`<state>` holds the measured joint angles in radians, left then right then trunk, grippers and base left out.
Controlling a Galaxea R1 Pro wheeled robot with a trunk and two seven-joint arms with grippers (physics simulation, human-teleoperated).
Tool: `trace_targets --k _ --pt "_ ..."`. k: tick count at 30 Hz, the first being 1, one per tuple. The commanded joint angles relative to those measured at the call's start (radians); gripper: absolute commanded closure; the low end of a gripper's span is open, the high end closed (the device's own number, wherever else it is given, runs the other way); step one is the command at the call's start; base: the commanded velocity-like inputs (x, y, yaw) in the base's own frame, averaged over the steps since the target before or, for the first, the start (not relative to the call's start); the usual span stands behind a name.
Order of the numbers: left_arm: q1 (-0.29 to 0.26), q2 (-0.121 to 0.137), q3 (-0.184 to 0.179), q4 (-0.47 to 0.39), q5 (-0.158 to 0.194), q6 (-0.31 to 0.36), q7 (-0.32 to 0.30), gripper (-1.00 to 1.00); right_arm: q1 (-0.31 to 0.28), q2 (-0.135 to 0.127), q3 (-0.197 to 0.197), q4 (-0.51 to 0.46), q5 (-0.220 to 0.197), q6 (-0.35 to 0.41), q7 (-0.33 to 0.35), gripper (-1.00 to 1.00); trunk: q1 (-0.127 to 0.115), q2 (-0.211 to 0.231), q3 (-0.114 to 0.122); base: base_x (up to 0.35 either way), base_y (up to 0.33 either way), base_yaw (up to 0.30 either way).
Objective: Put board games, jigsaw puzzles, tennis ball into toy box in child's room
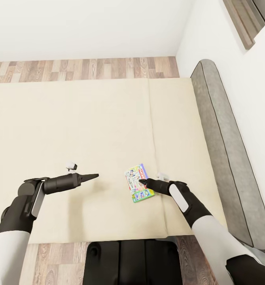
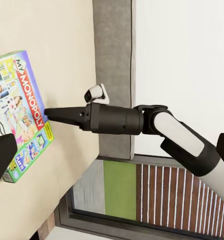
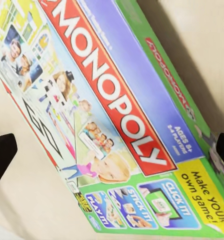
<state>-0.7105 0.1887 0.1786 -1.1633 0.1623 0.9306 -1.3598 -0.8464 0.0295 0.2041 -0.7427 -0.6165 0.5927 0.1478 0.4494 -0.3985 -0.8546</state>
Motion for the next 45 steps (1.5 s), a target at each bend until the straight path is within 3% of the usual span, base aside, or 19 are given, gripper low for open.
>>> trace_targets --k 1,20,45 --pt "0.0 0.0 0.0 0.0 0.002 0.01 -0.002 -1.0 0.0 -0.002 0.0 -0.001 0.001 0.003 0.002 -1.0 0.001 -0.002 -0.001 0.0 0.0 0.0" --pt "-0.001 -0.001 -0.001 0.0 0.002 0.008 0.001 -1.0 0.0 -0.011 0.0 -0.013 0.003 0.004 0.004 -1.0 0.001 -0.002 -0.001 0.0 0.0 0.0" --pt "0.0 0.003 0.001 0.0 0.002 0.009 0.0 -1.0 0.0 0.003 0.012 -0.013 0.016 -0.008 0.003 -1.0 0.001 -0.002 -0.001 0.0 0.0 0.004"
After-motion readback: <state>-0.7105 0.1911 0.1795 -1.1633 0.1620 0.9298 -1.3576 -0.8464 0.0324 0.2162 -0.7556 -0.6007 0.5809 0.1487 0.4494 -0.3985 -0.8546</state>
